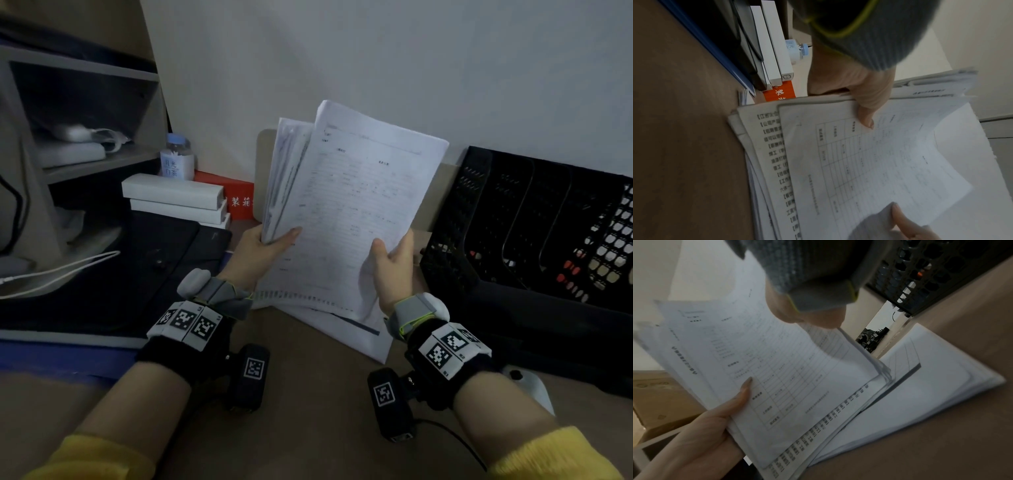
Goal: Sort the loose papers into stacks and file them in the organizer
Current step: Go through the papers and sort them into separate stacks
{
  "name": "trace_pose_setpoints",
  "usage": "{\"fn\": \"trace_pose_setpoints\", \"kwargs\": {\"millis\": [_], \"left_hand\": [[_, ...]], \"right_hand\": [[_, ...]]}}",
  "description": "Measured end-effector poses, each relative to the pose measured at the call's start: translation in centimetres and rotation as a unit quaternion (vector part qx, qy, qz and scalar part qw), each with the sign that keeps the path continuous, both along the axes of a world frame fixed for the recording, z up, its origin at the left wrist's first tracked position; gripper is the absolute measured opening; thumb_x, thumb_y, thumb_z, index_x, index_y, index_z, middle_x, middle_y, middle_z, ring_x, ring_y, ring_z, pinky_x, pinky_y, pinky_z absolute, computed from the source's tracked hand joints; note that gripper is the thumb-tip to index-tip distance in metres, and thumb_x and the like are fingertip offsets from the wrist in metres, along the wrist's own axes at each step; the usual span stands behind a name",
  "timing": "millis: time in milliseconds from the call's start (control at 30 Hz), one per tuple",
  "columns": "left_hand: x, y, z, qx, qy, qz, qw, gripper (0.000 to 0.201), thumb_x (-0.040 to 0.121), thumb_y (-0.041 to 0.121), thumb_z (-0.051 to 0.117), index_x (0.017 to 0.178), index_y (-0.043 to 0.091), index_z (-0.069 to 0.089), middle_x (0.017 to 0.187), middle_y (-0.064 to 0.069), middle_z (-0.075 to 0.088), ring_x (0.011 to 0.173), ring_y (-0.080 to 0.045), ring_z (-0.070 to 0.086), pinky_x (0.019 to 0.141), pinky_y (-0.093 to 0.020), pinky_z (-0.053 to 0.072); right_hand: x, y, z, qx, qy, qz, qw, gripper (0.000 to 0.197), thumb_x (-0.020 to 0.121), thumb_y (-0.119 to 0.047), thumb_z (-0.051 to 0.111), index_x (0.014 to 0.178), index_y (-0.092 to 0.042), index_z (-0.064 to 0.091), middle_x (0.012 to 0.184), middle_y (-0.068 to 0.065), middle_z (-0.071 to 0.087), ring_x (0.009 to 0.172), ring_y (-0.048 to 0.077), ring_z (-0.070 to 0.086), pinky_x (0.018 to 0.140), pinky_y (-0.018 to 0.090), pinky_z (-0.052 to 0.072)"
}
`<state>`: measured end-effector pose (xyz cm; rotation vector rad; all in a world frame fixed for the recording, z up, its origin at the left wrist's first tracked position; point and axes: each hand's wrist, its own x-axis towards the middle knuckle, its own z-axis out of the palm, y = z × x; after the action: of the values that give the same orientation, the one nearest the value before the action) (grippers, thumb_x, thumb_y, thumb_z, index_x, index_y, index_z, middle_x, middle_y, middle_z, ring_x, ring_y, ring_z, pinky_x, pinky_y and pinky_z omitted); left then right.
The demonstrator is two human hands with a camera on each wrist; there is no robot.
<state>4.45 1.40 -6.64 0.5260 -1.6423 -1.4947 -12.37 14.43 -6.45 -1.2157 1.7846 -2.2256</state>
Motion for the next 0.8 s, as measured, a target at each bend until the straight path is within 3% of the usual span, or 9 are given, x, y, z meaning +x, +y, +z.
{"fn": "trace_pose_setpoints", "kwargs": {"millis": [200, 367, 533, 600, 700, 800], "left_hand": [[0.0, 0.0, 0.3, 0.039, 0.034, 0.0, 0.999, 0.035, 0.084, 0.029, 0.072, 0.116, 0.016, 0.068, 0.113, 0.0, 0.072, 0.105, -0.015, 0.068, 0.089, -0.032, 0.056], [0.3, -0.4, 0.4, 0.046, 0.039, 0.016, 0.998, 0.033, 0.082, 0.03, 0.074, 0.112, 0.018, 0.07, 0.112, 0.0, 0.071, 0.103, -0.014, 0.067, 0.089, -0.031, 0.055], [0.3, -1.1, -0.6, 0.067, -0.026, -0.023, 0.997, 0.04, 0.079, 0.023, 0.077, 0.117, 0.012, 0.068, 0.108, 0.003, 0.071, 0.096, -0.009, 0.068, 0.073, -0.016, 0.057], [0.4, -1.3, -0.9, 0.064, -0.05, -0.047, 0.996, 0.043, 0.079, 0.021, 0.078, 0.119, 0.011, 0.067, 0.11, 0.004, 0.071, 0.096, -0.007, 0.068, 0.071, -0.014, 0.056], [0.6, -1.4, -0.8, 0.061, -0.053, -0.058, 0.995, 0.043, 0.08, 0.026, 0.076, 0.12, 0.012, 0.066, 0.112, 0.003, 0.071, 0.096, -0.007, 0.068, 0.08, -0.021, 0.057], [0.8, -0.9, -0.1, 0.07, -0.013, -0.026, 0.997, 0.043, 0.079, 0.042, 0.072, 0.114, 0.018, 0.067, 0.11, 0.0, 0.071, 0.1, -0.015, 0.069, 0.088, -0.033, 0.057]], "right_hand": [[-0.5, -0.4, 0.0, 0.062, -0.018, 0.056, 0.996, 0.044, 0.092, -0.004, 0.051, 0.128, -0.023, 0.032, 0.122, -0.01, 0.051, 0.117, 0.013, 0.052, 0.102, 0.036, 0.044], [-0.7, -0.6, -0.6, 0.129, -0.013, 0.057, 0.99, 0.045, 0.09, -0.005, 0.056, 0.125, -0.02, 0.033, 0.125, -0.001, 0.049, 0.118, 0.017, 0.05, 0.101, 0.037, 0.044], [-0.8, -0.8, -0.6, 0.093, -0.033, 0.052, 0.994, 0.039, 0.091, -0.016, 0.06, 0.125, -0.016, 0.04, 0.121, -0.004, 0.057, 0.112, 0.013, 0.057, 0.096, 0.034, 0.049], [-0.7, -0.8, -0.4, 0.052, -0.026, 0.043, 0.997, 0.03, 0.096, -0.018, 0.054, 0.123, -0.02, 0.042, 0.117, -0.01, 0.057, 0.109, 0.004, 0.056, 0.094, 0.026, 0.048], [-0.6, -0.8, 0.2, 0.013, 0.005, 0.019, 1.0, 0.018, 0.101, -0.016, 0.042, 0.115, -0.024, 0.048, 0.109, -0.016, 0.059, 0.102, -0.003, 0.057, 0.089, 0.017, 0.047], [-0.9, -0.9, 0.4, 0.0, 0.024, -0.012, 1.0, 0.018, 0.102, -0.014, 0.037, 0.102, -0.019, 0.054, 0.094, -0.008, 0.062, 0.084, -0.003, 0.055, 0.08, 0.018, 0.046]]}}
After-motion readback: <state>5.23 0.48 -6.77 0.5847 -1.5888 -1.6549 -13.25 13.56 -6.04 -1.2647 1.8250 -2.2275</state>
